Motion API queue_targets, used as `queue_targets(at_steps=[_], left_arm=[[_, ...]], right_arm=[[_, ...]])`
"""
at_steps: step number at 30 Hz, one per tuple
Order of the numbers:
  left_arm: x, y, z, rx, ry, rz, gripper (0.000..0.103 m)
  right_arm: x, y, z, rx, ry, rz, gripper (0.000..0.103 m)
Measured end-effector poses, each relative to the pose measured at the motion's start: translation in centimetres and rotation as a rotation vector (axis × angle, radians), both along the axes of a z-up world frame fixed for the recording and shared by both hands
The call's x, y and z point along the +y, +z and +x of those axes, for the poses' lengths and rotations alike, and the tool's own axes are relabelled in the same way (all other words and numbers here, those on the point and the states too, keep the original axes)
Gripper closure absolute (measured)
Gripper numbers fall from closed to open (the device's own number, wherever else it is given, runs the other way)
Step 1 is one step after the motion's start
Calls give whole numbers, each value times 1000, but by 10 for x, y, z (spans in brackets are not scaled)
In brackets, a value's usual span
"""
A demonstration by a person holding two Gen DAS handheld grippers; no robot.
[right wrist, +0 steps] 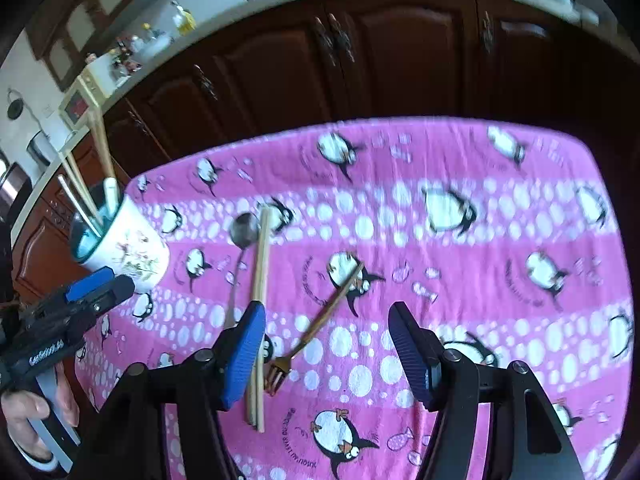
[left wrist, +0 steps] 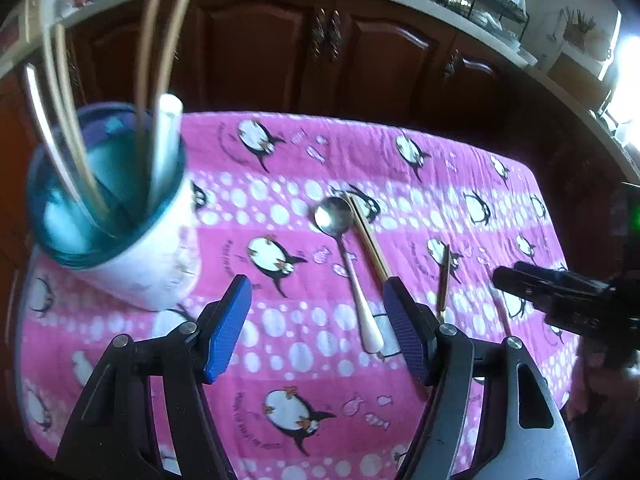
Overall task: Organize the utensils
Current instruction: 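Grasp the metal spoon with the left tool while the right tool grasps a chopstick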
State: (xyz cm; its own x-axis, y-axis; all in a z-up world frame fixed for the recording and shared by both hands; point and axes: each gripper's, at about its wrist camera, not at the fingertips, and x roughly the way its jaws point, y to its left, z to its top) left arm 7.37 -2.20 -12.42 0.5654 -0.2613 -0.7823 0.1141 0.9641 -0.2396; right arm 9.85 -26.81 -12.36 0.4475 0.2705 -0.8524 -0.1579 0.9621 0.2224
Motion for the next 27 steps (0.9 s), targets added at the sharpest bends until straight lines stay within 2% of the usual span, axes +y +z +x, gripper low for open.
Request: queue_targets(at_steps=[1, 3, 8, 12, 18, 25, 27], left_arm=[[-2, -3, 3, 7, -5, -6, 41], [-9, -11, 11, 23, -15, -1, 50], [-24, -34, 38, 66, -34, -1, 62], [-26, -46, 61, 83, -1, 6, 62], [-27, -60, 99, 101, 58, 17, 62], [-35, -72, 121, 93, -13, 25, 62], [-39, -73, 123, 79, -51, 22, 67]], right_arm=[[-2, -7, 5, 21, -4, 23, 50], [-3, -20, 15, 64, -12, 51, 56], [-6, -48, 36, 141, -51, 110, 60], [-7, -60, 52, 159, -76, 113, 66], [2, -67, 66, 160, -36, 80, 90], [-5, -68, 69, 171, 7, 134, 92], [-9, -68, 70, 177, 10, 150, 92]])
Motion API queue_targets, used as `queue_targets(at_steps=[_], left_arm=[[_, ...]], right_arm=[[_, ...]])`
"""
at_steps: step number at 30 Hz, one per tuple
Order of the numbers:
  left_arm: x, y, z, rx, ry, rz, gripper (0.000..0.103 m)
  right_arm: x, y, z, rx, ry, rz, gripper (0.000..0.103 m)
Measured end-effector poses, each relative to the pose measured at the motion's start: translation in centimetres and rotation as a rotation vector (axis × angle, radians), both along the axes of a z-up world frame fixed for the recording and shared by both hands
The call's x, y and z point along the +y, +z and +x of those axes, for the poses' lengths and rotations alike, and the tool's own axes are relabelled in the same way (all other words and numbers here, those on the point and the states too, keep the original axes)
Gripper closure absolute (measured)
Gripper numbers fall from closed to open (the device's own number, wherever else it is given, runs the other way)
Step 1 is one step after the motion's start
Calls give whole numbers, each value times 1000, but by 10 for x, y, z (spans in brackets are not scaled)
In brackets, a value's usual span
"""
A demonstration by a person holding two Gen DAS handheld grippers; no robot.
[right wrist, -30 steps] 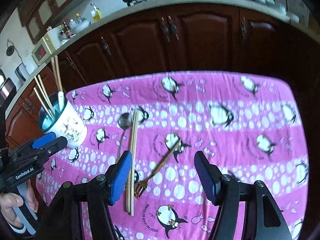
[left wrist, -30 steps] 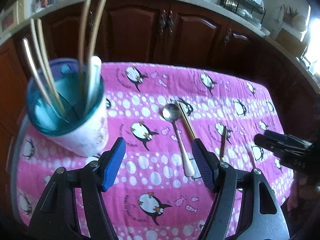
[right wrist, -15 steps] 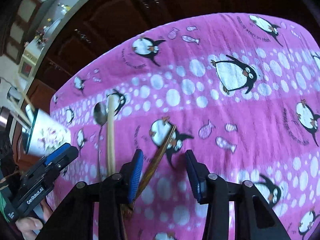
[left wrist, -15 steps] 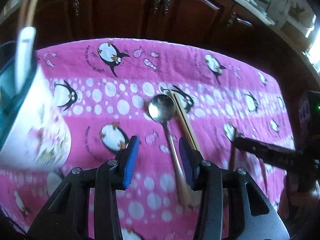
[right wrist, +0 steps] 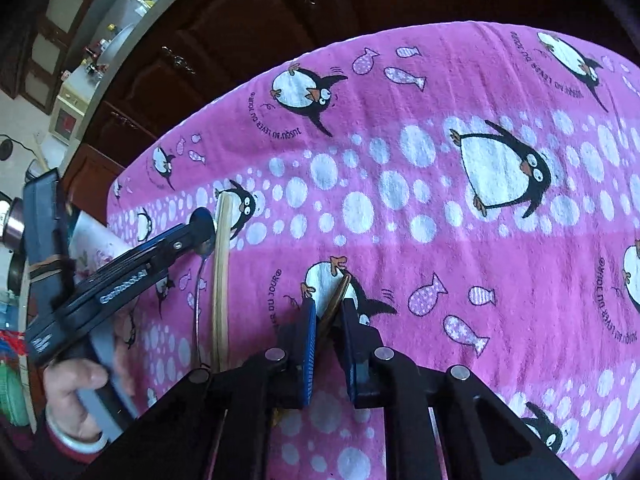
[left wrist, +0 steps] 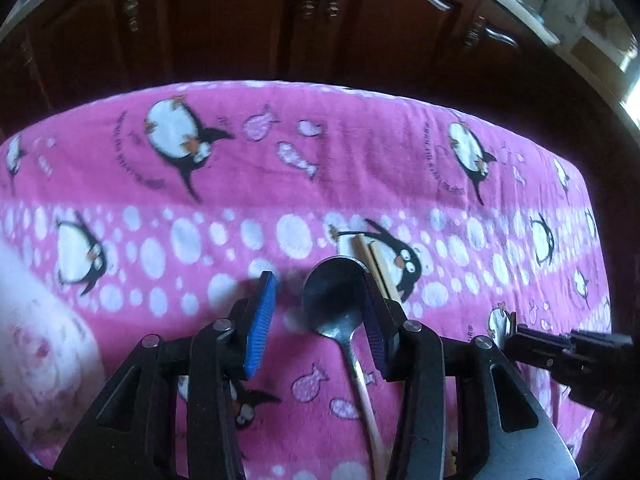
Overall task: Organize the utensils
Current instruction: 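Grasp the metal spoon with the left tool while the right tool grasps a chopstick, then carry spoon and chopstick to the holder and release them inside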
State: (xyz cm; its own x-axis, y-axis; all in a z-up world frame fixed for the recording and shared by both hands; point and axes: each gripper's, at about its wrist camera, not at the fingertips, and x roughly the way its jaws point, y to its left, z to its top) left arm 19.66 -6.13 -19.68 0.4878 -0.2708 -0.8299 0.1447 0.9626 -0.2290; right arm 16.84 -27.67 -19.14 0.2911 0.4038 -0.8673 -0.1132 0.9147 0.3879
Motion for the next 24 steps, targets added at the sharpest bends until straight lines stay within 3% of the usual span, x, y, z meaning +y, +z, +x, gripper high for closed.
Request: queue_targets(at_steps=[1, 2, 7, 14, 24], left_arm=[[-1, -1, 0, 1, -13, -7, 80], [-2, -1, 1, 1, -20, -7, 87], [-1, 8, -10, -13, -47, -64, 102], [12, 29, -51, -50, -57, -87, 102], [67, 105, -115, -197, 2, -137, 102]], right_arm=[[-3, 0, -1, 4, -1, 7, 92], [-5, 0, 0, 8, -1, 11, 92], [-1, 5, -1, -8, 11, 25, 93], [-1, 47, -19, -103, 37, 28, 96], [15, 119, -51, -266, 86, 46, 97]])
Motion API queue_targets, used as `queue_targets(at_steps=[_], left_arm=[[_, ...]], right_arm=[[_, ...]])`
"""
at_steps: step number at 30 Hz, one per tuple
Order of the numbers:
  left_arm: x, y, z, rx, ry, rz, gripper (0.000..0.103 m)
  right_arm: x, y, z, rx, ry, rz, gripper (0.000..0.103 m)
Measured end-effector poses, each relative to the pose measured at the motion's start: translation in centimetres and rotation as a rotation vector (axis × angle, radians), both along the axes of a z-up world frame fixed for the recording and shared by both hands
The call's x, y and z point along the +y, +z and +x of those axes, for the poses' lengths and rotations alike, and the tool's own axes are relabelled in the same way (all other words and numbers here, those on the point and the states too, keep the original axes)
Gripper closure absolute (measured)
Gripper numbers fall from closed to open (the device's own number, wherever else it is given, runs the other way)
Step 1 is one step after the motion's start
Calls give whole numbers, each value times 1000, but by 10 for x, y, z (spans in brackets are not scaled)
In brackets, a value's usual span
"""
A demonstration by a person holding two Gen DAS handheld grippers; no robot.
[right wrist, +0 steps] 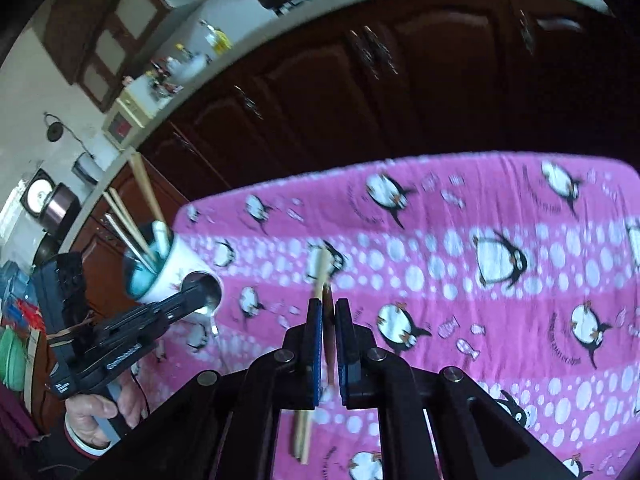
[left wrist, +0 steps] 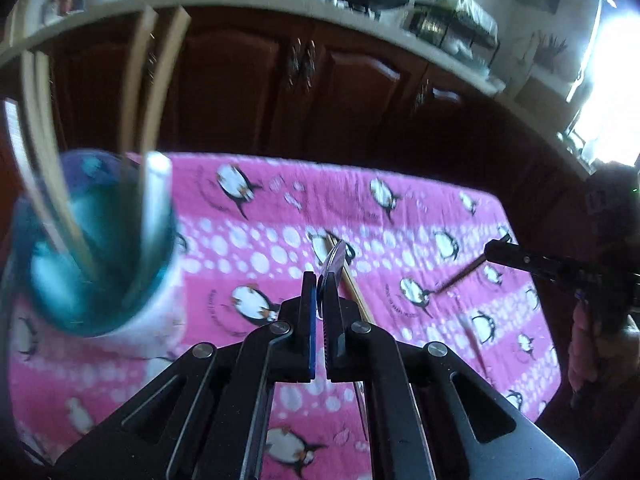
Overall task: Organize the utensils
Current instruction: 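Carry spoon and chopstick to the holder and release them inside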
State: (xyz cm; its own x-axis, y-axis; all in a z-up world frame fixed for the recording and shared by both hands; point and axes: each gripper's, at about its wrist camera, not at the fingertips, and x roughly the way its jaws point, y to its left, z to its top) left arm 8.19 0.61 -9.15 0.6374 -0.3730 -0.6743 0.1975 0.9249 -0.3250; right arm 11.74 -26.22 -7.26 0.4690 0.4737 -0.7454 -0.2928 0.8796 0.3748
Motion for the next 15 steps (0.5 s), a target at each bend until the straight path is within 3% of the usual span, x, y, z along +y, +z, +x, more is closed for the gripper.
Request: queue_targets(at_steps=[10, 15], left_arm=[[57, 65, -39, -151, 108, -4, 102], [96, 102, -41, -250, 223, 26, 102]], right_arm=[[52, 55, -15, -130, 77, 27, 97], [83, 81, -17, -183, 134, 46, 97]])
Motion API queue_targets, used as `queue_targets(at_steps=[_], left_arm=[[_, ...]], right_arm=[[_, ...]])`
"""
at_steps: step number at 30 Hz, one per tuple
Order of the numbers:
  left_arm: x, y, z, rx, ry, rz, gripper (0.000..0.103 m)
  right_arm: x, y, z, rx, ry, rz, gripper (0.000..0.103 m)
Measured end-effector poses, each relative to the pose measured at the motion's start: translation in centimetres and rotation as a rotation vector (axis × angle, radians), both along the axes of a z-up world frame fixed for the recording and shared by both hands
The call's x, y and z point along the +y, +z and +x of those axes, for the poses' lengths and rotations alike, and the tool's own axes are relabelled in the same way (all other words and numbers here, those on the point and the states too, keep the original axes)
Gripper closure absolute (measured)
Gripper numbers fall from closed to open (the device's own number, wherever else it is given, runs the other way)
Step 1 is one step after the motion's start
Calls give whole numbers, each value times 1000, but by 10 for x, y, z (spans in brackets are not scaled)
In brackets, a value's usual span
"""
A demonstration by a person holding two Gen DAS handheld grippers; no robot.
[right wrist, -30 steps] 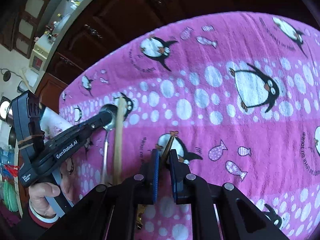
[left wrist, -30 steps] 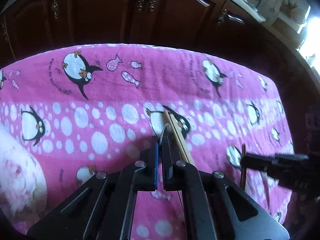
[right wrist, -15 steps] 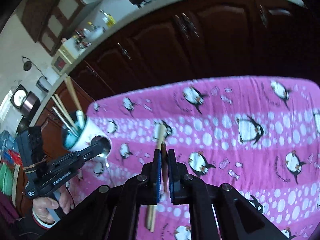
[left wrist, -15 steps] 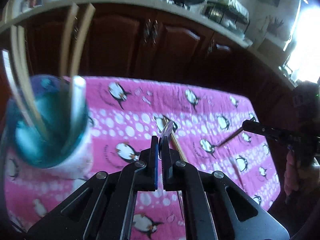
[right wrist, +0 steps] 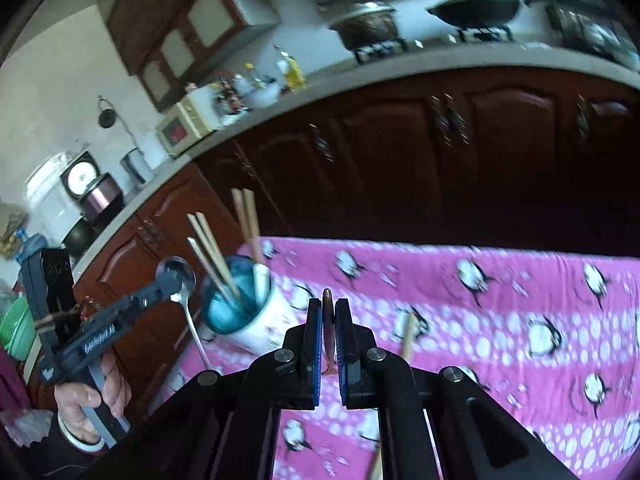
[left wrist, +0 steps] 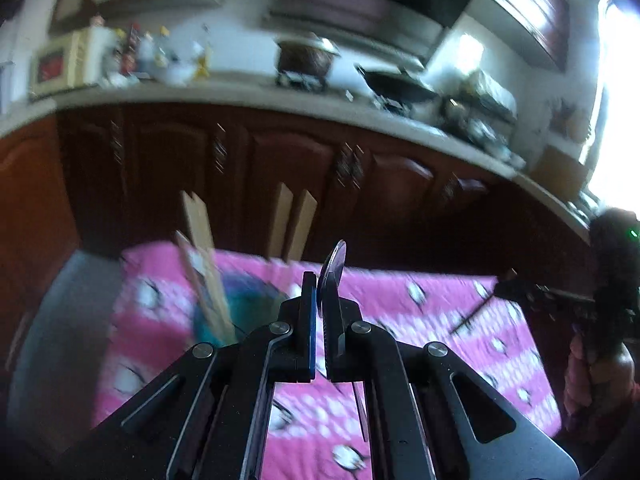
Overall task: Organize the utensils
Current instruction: 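Carry spoon and chopstick to the holder and release them inside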
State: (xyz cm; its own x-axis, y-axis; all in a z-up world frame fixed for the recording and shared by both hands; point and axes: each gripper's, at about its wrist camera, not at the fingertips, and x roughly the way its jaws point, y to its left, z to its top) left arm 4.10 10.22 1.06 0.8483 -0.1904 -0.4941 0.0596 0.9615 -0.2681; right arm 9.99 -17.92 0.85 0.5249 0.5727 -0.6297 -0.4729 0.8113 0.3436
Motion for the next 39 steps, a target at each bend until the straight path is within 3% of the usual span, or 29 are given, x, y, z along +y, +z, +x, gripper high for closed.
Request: queue_targets(at_steps=[6, 12, 18, 25, 34, 39], left_arm=[[31, 18, 7, -78, 129, 84, 102], [42, 3, 20, -105, 209, 182, 102], [39, -32, 35, -84, 234, 249, 102], [39, -63, 46, -40, 253, 275, 102], [35, -93, 44, 25, 242, 263, 102], [35, -100, 42, 58, 236, 230, 102]], right_arm=[[44, 27, 3, -55, 81, 18, 97], [85, 30, 13, -61, 137, 9, 97], [121, 4, 28, -8, 174, -20, 97], [142, -39, 51, 92, 194, -30, 97], [154, -92, 67, 227, 194, -48, 97], [145, -101, 70, 246, 157, -49, 96]])
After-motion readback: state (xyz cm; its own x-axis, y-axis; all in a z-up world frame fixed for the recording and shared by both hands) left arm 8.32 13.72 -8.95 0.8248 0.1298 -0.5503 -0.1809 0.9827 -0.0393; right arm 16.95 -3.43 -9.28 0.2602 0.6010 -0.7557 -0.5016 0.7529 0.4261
